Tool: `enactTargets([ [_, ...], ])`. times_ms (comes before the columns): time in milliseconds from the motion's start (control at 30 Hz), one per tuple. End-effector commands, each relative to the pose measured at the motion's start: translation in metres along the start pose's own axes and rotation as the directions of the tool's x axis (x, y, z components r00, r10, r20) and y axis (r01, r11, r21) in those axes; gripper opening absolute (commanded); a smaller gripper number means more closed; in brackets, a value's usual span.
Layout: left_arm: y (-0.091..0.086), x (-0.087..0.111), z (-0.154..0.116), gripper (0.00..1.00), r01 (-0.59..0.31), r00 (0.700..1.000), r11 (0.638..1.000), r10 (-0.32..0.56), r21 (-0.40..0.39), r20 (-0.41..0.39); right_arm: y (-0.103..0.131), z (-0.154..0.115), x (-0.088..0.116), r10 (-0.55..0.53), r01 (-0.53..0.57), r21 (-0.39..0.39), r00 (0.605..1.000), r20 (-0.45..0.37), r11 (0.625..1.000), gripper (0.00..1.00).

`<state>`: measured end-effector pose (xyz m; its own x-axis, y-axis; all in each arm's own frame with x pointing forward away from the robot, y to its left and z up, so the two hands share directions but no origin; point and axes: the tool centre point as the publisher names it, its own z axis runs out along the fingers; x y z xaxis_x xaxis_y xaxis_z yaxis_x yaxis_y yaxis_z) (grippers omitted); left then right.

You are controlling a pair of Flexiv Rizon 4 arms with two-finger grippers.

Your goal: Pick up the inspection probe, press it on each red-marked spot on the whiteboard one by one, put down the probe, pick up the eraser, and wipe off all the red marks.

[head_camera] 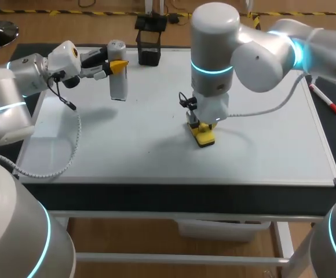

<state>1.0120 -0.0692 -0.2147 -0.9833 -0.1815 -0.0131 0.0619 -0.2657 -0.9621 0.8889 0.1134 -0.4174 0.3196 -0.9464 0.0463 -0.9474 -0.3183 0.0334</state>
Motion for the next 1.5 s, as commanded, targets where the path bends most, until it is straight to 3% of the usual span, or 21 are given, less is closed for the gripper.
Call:
enactTargets([
  [33,0.0,0.0,0.0,0.0,-0.002,1.0,1.0,0.002,0.004,0.001,0.003,0.004,0.016,0.01,-0.01,0.002,1.0,0.0,1.0,0.0],
  [600,0.0,0.0,0.0,0.0,-0.002,1.0,1.0,0.002,0.004,0.001,-0.003,-0.011,0.061,0.093,-0.093,0.007,0.995,-0.032,0.996,0.0],
  [800,0.0,0.0,0.0,0.0,-0.002,1.0,1.0,0.002,0.004,0.001,-0.007,-0.033,0.078,0.108,-0.108,0.013,0.994,-0.002,0.994,0.0],
  [967,0.0,0.0,0.0,0.0,-0.002,1.0,1.0,0.002,0.004,0.001,-0.007,-0.061,0.093,0.105,-0.107,0.062,0.994,0.026,0.992,0.0],
  [1500,0.0,0.0,0.0,0.0,-0.002,1.0,1.0,0.002,0.004,0.001,-0.007,-0.061,0.093,0.105,-0.107,0.062,0.994,0.026,0.992,0.0],
])
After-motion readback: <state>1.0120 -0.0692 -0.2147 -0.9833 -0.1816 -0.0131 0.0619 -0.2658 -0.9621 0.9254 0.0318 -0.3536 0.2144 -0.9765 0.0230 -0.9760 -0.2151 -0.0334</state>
